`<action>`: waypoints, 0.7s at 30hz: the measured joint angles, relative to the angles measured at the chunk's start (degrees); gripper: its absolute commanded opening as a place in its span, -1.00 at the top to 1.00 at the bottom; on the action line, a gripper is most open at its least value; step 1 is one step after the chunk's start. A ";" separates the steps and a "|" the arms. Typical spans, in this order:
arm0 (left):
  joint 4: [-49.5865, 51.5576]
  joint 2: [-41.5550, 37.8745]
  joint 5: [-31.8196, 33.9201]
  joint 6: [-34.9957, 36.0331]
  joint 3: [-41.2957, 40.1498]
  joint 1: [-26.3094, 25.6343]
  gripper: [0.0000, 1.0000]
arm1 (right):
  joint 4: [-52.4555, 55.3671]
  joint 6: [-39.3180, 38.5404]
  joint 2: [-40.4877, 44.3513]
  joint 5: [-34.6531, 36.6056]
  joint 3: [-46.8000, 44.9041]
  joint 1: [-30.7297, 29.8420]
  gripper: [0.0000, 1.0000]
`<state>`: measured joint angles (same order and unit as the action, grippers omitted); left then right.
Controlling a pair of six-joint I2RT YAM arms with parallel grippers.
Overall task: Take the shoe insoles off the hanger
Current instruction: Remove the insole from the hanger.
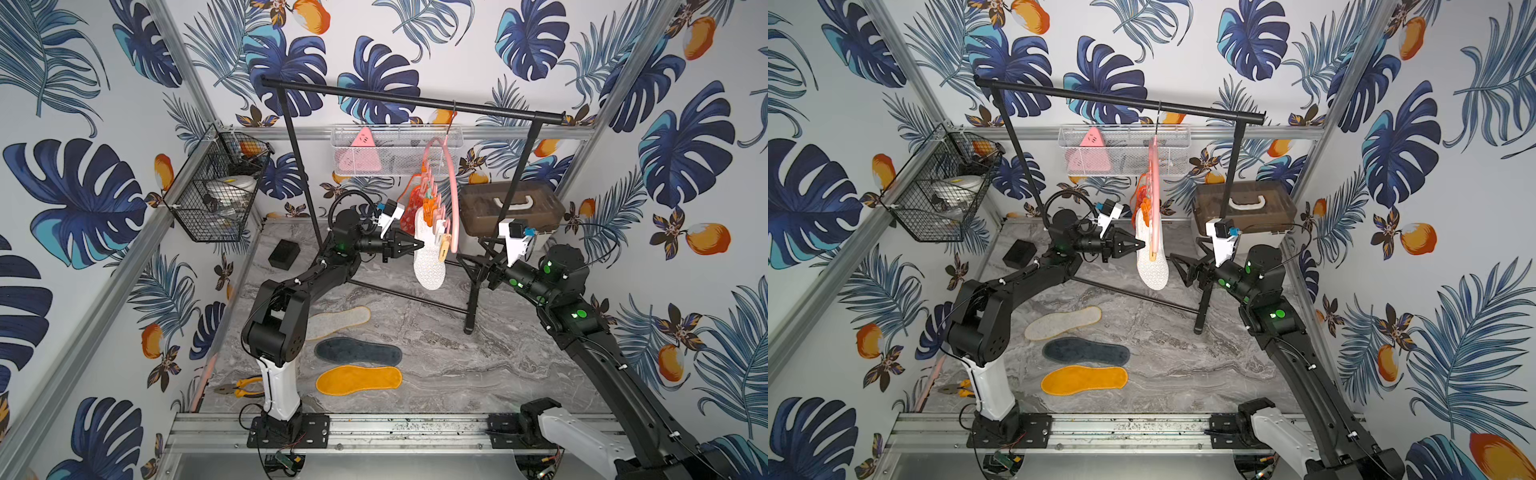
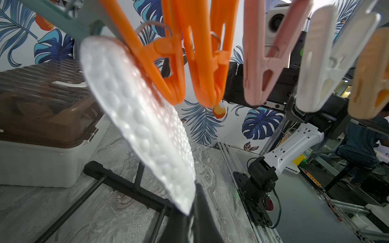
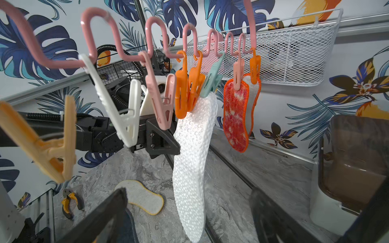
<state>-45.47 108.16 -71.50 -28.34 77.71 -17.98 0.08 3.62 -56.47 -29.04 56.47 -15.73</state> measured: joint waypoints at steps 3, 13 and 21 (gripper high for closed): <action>1.46 -1.16 0.72 1.25 -1.22 -0.24 0.89 | 0.50 -0.22 0.02 0.00 0.39 0.00 -0.90; 6.80 -5.40 1.53 4.61 -3.58 -1.03 0.88 | 4.33 -1.33 -0.70 0.31 3.54 0.00 -0.89; 17.79 -6.69 3.78 12.35 -2.27 -1.03 0.87 | 4.55 -2.40 1.73 3.50 4.61 0.00 -0.89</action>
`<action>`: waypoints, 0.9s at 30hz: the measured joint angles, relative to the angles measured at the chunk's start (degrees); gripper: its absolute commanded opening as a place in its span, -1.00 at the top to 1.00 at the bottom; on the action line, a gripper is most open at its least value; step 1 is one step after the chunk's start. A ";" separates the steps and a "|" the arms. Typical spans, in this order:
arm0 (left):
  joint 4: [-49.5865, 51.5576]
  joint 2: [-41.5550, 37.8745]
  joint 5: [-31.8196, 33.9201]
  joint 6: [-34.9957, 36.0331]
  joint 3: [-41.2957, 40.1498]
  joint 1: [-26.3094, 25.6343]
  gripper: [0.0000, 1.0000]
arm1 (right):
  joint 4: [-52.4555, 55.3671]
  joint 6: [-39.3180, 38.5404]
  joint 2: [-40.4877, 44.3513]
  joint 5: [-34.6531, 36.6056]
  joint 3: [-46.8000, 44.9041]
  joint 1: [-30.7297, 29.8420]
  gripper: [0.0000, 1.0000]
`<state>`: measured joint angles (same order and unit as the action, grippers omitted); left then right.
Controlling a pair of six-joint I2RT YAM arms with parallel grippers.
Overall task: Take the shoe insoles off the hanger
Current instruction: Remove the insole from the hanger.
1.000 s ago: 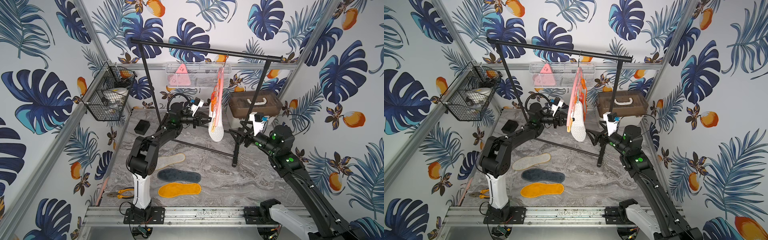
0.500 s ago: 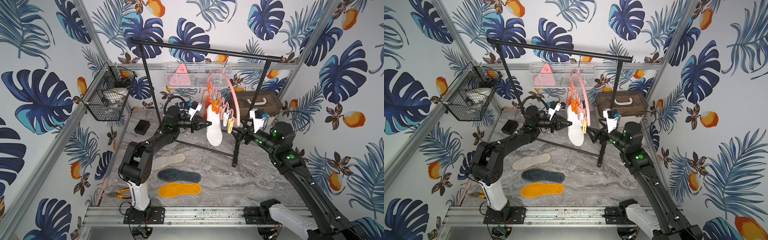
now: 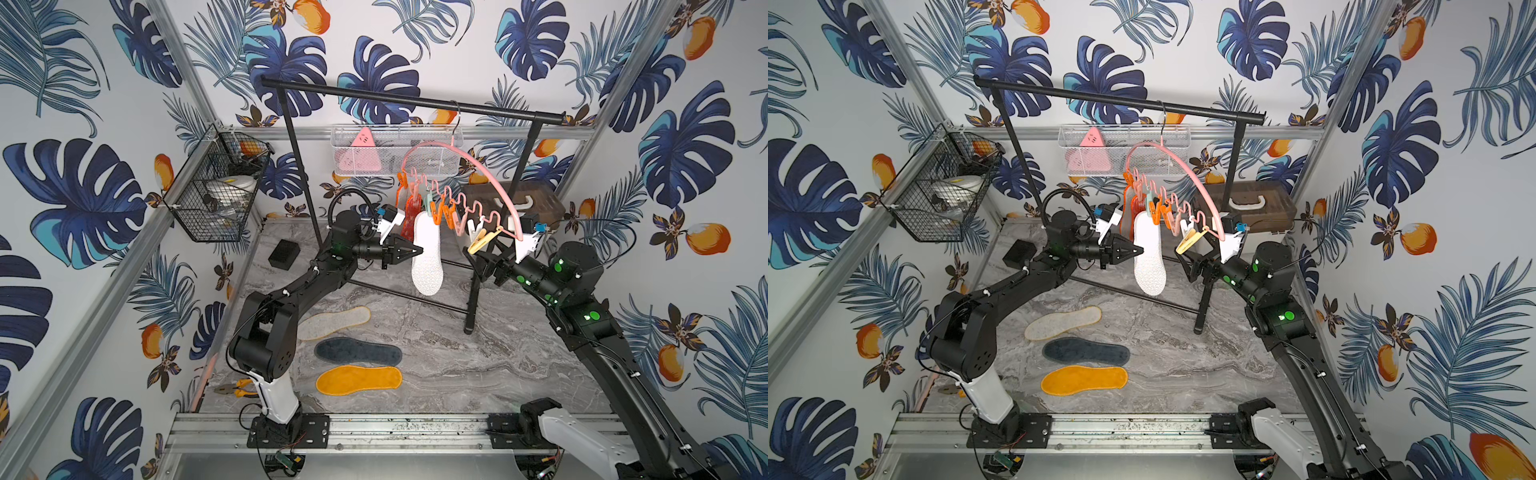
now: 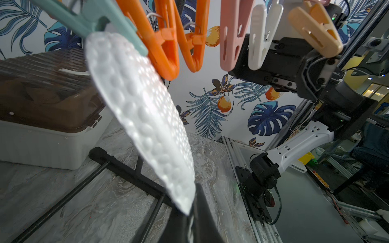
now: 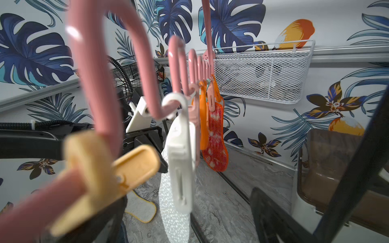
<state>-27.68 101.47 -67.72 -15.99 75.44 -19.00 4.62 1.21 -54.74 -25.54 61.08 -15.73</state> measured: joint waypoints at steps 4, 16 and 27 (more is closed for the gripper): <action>6.19 -0.72 1.25 4.92 0.76 -0.04 0.85 | 1.22 -0.42 0.79 1.57 0.55 0.00 -0.89; 24.33 -2.05 8.04 20.44 4.24 -0.48 0.84 | 8.33 2.69 9.94 9.92 -4.13 0.00 -0.84; 31.89 -3.58 11.02 25.38 5.95 -0.48 0.85 | 8.72 4.24 8.00 -0.02 -3.41 -0.09 -0.79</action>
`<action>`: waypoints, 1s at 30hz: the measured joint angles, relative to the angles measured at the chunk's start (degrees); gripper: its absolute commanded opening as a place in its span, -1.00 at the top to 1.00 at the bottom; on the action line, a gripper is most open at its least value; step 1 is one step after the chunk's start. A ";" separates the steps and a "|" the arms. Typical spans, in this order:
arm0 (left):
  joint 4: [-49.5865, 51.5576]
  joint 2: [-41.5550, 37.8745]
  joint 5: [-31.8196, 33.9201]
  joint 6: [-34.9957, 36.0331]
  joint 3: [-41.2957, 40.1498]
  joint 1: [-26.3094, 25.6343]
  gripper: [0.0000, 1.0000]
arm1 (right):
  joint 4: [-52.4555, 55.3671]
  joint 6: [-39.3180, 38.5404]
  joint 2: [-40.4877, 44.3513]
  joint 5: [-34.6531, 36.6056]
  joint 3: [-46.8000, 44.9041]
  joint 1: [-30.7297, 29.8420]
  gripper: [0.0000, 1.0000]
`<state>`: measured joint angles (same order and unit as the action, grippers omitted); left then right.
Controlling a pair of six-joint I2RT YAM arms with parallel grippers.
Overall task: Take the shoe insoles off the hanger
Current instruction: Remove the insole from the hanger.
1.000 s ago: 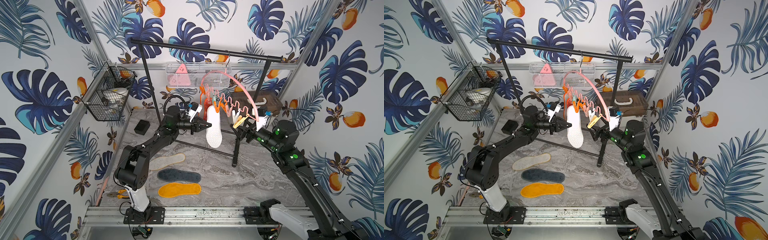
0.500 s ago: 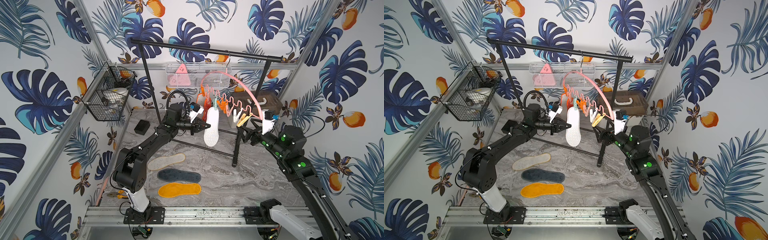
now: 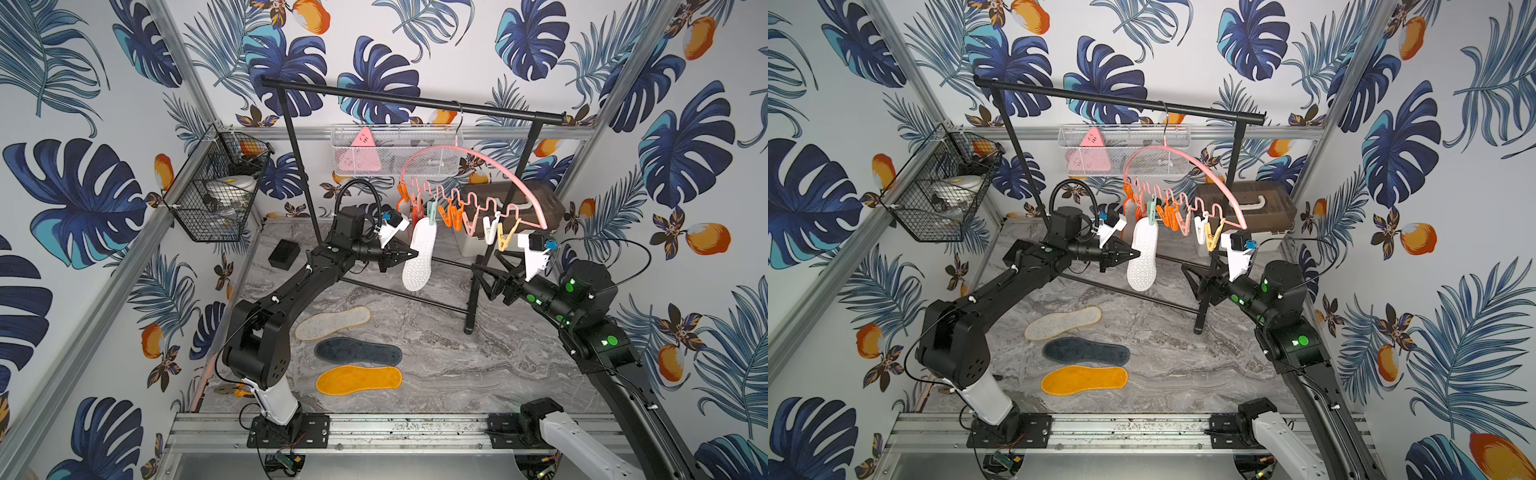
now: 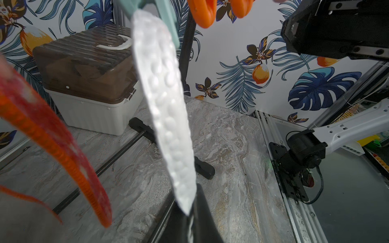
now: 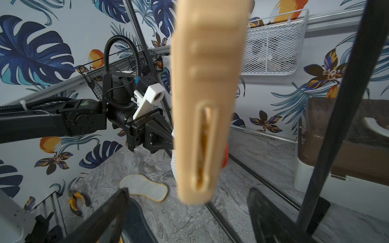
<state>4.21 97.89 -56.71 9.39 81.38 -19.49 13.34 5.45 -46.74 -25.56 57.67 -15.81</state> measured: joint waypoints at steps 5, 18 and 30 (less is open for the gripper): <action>4.44 -1.70 1.79 2.45 1.11 0.00 0.83 | -2.12 1.64 -0.46 -1.22 -0.68 -0.98 -0.76; 9.09 -4.59 9.09 2.40 1.62 0.00 0.81 | 0.92 7.58 -10.62 18.08 11.63 -16.41 -0.68; 9.99 -6.14 10.23 1.03 1.01 0.00 0.79 | -0.46 2.05 -12.41 13.38 10.56 -20.94 -0.76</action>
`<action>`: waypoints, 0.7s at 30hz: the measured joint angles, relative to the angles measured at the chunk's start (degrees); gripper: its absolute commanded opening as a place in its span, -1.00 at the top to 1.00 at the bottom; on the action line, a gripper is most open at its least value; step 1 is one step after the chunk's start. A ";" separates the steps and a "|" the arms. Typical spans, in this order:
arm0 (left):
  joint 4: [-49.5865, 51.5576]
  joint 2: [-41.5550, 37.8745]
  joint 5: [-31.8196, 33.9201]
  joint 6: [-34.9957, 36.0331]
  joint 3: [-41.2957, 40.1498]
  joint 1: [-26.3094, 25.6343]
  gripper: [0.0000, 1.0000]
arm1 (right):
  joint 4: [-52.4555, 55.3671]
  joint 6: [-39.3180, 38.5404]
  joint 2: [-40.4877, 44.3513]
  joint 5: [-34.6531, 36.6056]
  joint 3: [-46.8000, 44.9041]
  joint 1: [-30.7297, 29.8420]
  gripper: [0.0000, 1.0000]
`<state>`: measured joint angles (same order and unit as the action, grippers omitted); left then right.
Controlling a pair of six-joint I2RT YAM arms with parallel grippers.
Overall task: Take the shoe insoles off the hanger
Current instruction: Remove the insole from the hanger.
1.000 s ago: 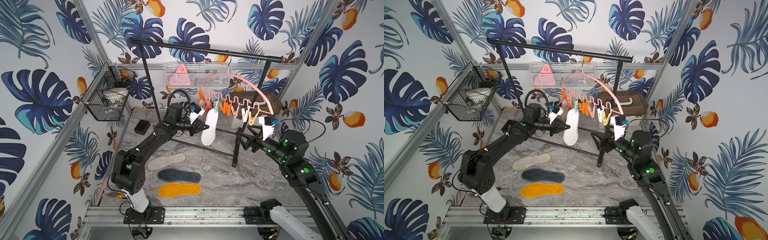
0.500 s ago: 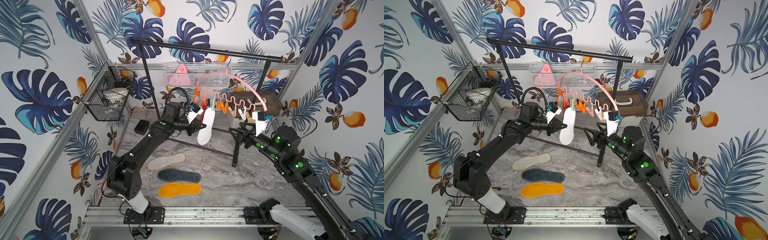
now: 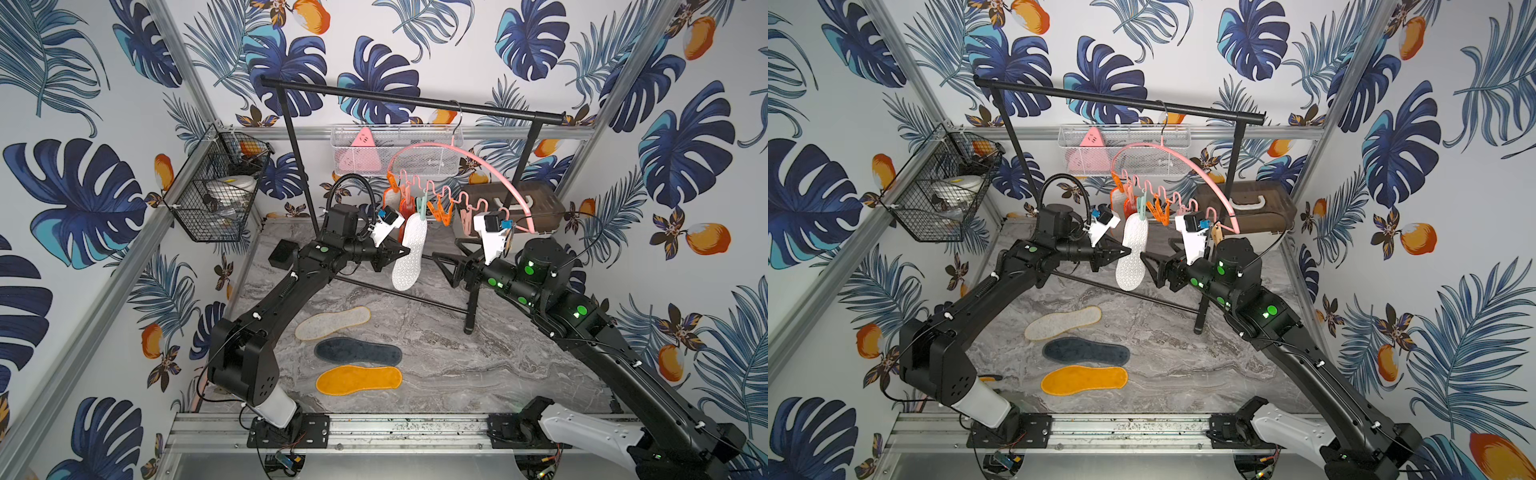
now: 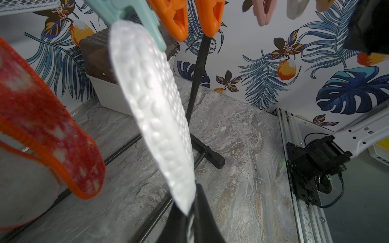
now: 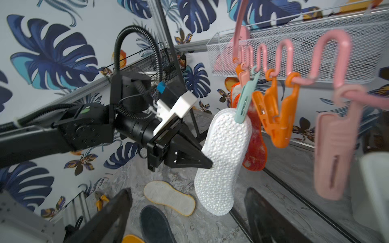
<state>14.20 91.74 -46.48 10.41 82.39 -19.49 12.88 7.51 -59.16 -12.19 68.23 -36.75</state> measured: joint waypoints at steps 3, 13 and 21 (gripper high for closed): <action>0.00 0.31 0.04 0.00 0.59 0.00 0.79 | -1.38 -2.69 2.12 -2.40 -5.84 0.00 -0.79; -0.26 2.75 0.13 0.00 1.70 0.00 0.76 | -3.37 -8.46 8.76 0.17 -17.75 1.22 -0.80; -2.54 7.21 -0.04 0.11 3.85 0.00 0.75 | -8.94 -6.38 7.93 -7.26 -25.14 14.08 -0.80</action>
<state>11.66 98.96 -46.52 10.52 86.24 -19.49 3.95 1.13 -51.22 -19.44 43.09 -22.68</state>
